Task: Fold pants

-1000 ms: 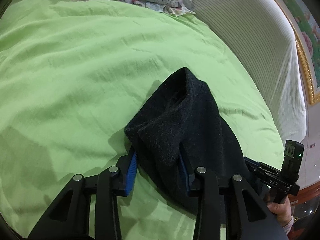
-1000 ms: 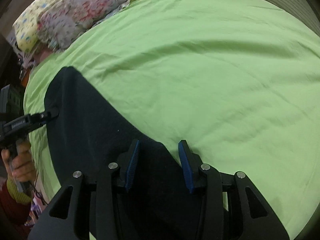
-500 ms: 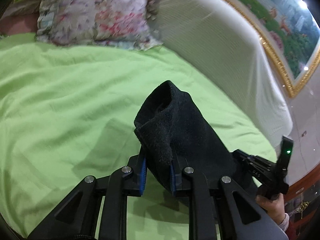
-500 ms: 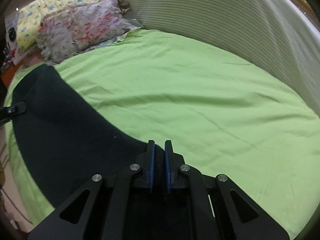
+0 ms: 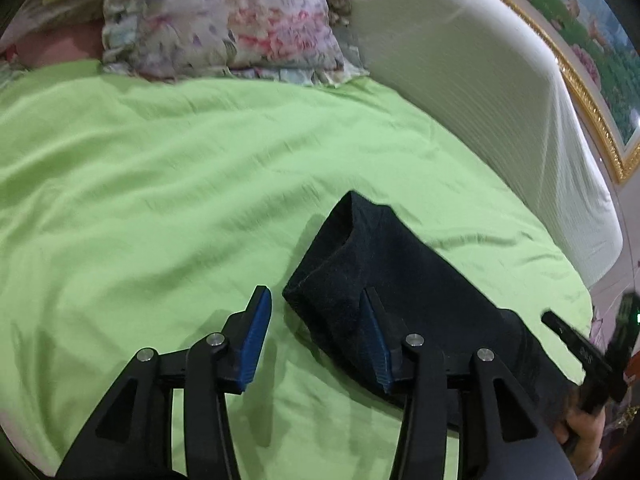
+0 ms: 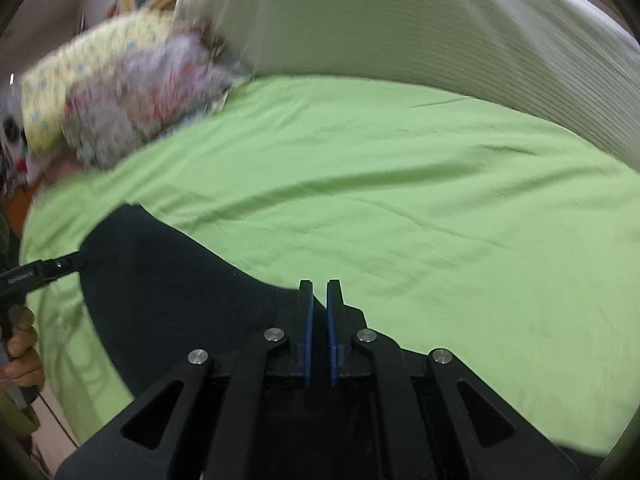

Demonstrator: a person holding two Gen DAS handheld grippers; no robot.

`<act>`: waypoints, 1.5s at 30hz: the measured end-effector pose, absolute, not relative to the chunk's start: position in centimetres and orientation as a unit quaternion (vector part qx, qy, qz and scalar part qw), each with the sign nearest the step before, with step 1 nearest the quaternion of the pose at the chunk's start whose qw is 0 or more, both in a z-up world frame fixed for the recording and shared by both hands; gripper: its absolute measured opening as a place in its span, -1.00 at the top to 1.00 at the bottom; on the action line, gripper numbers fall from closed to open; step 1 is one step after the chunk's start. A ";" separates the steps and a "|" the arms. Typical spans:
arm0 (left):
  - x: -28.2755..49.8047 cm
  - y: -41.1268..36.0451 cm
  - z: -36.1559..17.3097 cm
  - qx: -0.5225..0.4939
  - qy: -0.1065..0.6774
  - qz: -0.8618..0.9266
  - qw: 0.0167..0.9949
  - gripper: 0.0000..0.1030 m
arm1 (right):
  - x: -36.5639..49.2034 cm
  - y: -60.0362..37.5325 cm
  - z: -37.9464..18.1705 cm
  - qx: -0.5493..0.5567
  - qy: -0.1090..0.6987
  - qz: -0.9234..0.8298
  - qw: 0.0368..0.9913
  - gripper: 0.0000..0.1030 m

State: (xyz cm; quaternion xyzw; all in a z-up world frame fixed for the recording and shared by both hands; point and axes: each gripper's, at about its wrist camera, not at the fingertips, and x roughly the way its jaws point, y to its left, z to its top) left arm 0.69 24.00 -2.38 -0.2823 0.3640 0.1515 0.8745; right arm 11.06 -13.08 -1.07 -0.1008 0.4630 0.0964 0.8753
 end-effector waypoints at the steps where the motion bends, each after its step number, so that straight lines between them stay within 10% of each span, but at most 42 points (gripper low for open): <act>1: 0.6 23.8 -1.9 -0.280 0.364 0.149 0.876 0.07 | 10.2 -13.6 -0.7 -0.091 0.459 0.092 0.879 0.84; 8: 1.3 19.7 0.5 -0.251 0.362 0.103 0.892 -0.11 | 2.1 -17.9 2.7 -0.058 0.396 0.049 0.915 0.76; 10: 2.0 18.0 0.8 -0.239 0.366 0.088 0.895 -0.11 | -0.2 -19.2 3.8 -0.048 0.369 0.035 0.928 0.12; 12: 2.8 16.1 0.8 -0.227 0.375 0.068 0.896 -0.11 | -3.1 -20.7 5.2 -0.033 0.319 0.023 0.947 -1.00; 32: 6.1 -7.9 -1.1 0.013 0.449 -0.207 0.869 -0.23 | -11.1 -32.3 6.2 0.186 0.326 -0.043 0.926 -0.99; 45: 8.4 -15.8 -3.9 0.145 0.469 -0.308 0.815 -0.23 | -10.5 -38.5 4.8 0.261 0.342 -0.137 0.892 -0.26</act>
